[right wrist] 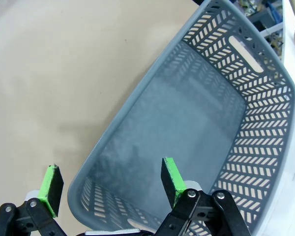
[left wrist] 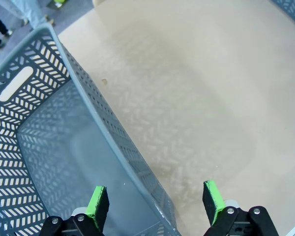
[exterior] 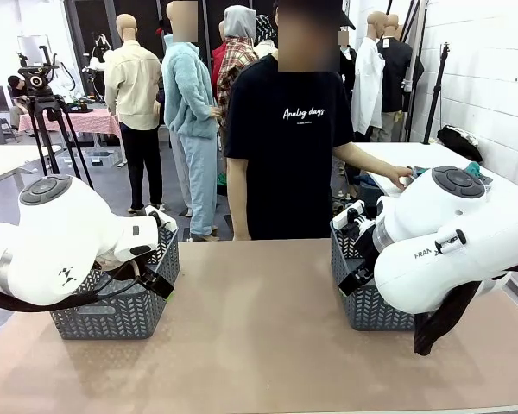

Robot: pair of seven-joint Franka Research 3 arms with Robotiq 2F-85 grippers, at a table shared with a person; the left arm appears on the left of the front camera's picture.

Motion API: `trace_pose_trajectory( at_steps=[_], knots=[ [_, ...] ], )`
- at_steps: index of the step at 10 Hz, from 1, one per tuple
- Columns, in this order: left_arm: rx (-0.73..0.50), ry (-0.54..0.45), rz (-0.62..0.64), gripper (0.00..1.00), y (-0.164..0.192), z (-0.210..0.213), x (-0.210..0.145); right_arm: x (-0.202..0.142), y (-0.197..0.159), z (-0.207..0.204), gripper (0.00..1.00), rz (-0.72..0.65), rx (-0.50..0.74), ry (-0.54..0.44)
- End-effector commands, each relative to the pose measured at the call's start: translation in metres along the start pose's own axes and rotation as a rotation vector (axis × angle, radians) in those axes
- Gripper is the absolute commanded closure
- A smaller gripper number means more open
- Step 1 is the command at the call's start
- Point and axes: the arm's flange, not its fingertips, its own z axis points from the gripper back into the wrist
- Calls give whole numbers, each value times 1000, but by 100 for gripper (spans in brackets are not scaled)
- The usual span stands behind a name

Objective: Sort the tops and bottoms.
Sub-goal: Lift clothes from the center of the table with your left hand.

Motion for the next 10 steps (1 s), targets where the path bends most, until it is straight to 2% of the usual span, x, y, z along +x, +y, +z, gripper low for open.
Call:
trace_pose_trajectory(
  at_steps=[1, 10],
  knots=[
    [1, 0, 7, 0, 3, 0, -1, 0, 0, 0, 0, -1, 0, 0],
    [1, 0, 7, 0, 3, 0, -1, 0, 0, 0, 0, -1, 0, 0]
  ],
)
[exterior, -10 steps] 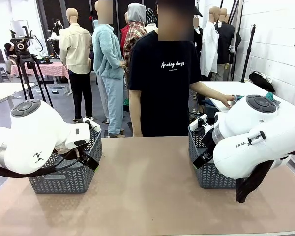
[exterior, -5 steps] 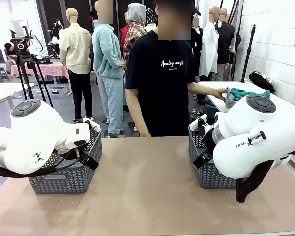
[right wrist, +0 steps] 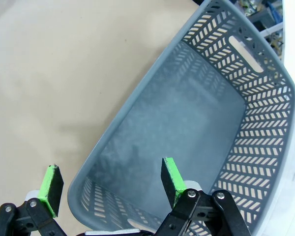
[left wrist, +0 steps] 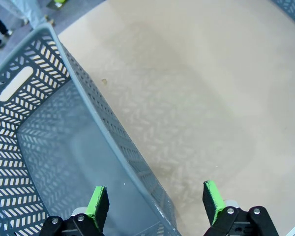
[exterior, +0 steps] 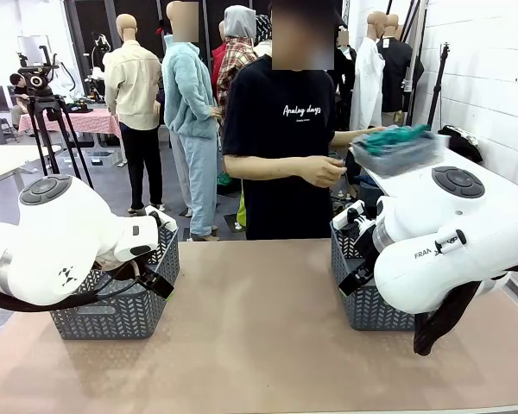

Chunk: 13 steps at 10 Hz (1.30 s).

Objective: Sort the tops and bottoms.
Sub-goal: Lift clothes from the center of the table with your left hand.

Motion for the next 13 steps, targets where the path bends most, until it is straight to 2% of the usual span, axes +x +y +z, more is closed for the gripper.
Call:
trace_pose_trajectory(
  at_steps=[1, 7, 9, 11, 13],
  knots=[
    [1, 0, 7, 0, 3, 0, -1, 0, 0, 0, 0, -1, 0, 0],
    [0, 0, 0, 0, 0, 0, 0, 0, 0, 0, 0, 0, 0, 0],
    [78, 0, 13, 0, 8, 27, -2, -5, 0, 22, 0, 19, 21, -58],
    [73, 22, 43, 0, 17, 60, -6, -7, -2, 54, 0, 15, 21, -142],
    [57, -16, 54, 0, 31, 87, -12, -6, -14, 76, 0, -16, 12, -182]
  ],
)
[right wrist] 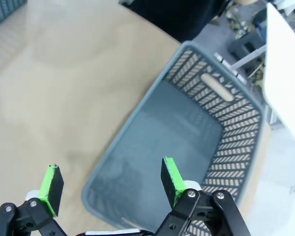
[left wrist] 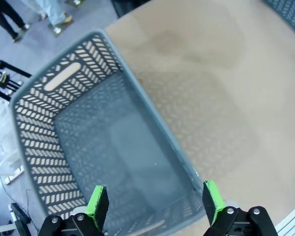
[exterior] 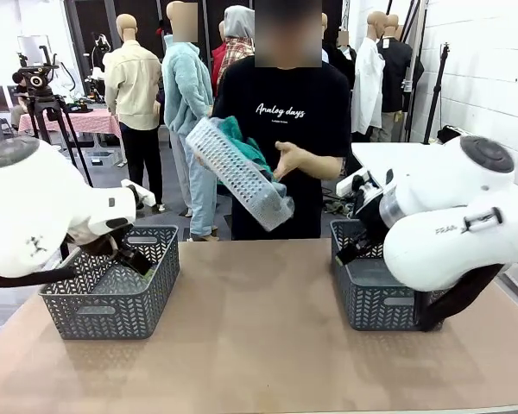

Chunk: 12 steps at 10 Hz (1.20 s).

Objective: Sort the tops and bottoms.
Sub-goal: Lift clothes from the center of the table with your left hand.

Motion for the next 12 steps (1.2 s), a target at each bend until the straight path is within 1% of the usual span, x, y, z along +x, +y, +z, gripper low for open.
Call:
trace_pose_trajectory(
  at_steps=[1, 2, 3, 4, 5, 7, 8, 12],
  knots=[
    [-34, -24, 20, 0, 12, 29, -22, -28, -17, 24, 0, -39, 15, -16],
    [-71, -52, 21, 0, 19, 44, -27, -33, -28, 33, 0, -74, 11, -21],
    [-40, -58, 47, 0, 28, 57, -32, -40, -32, 46, 0, -100, -34, -29],
    [-32, -61, 84, 0, 40, 69, -39, -46, -35, 58, 0, -112, -54, -32],
    [-62, -92, 92, 0, 51, 81, -47, -52, -41, 68, 0, -125, -44, -26],
    [-102, -112, 97, 0, 66, 92, -55, -68, -58, 84, 0, -196, 1, -33],
    [-122, -119, 91, 0, 69, 96, -58, -73, -63, 89, 0, -223, 13, -42],
    [-148, -122, 87, 0, 69, 97, -51, -78, -71, 106, 0, -242, 80, -113]
  ],
)
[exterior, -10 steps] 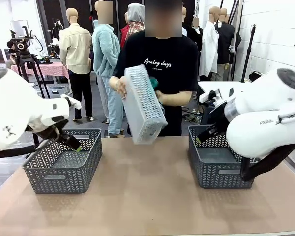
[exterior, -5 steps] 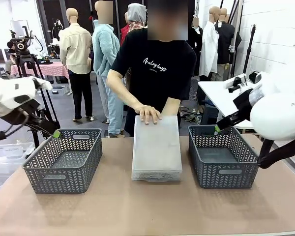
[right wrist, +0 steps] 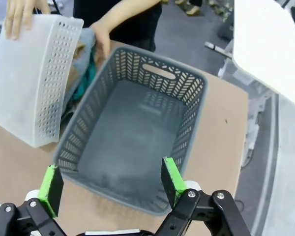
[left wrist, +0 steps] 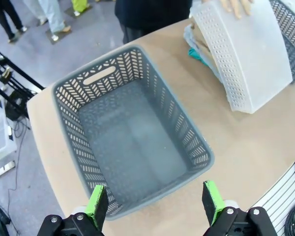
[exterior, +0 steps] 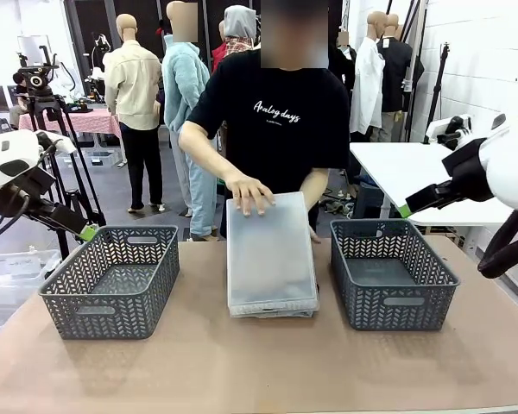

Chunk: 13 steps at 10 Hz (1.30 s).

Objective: Sort the tops and bottoms.
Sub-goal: Lift clothes from the center of the table with your left hand.

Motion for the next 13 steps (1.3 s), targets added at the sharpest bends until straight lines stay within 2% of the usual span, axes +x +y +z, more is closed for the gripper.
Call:
trace_pose_trajectory(
  at_steps=[1, 2, 13],
  knots=[
    [-28, -4, -7, 0, 0, -12, -17, -63, -2, -3, 0, -23, 125, -44],
    [0, 0, 0, 0, 0, 0, 0, 0, 0, 0, 0, 0, 0, 0],
    [0, 0, 0, 0, 0, 0, 0, 0, 0, 0, 0, 0, 0, 0]
  ],
)
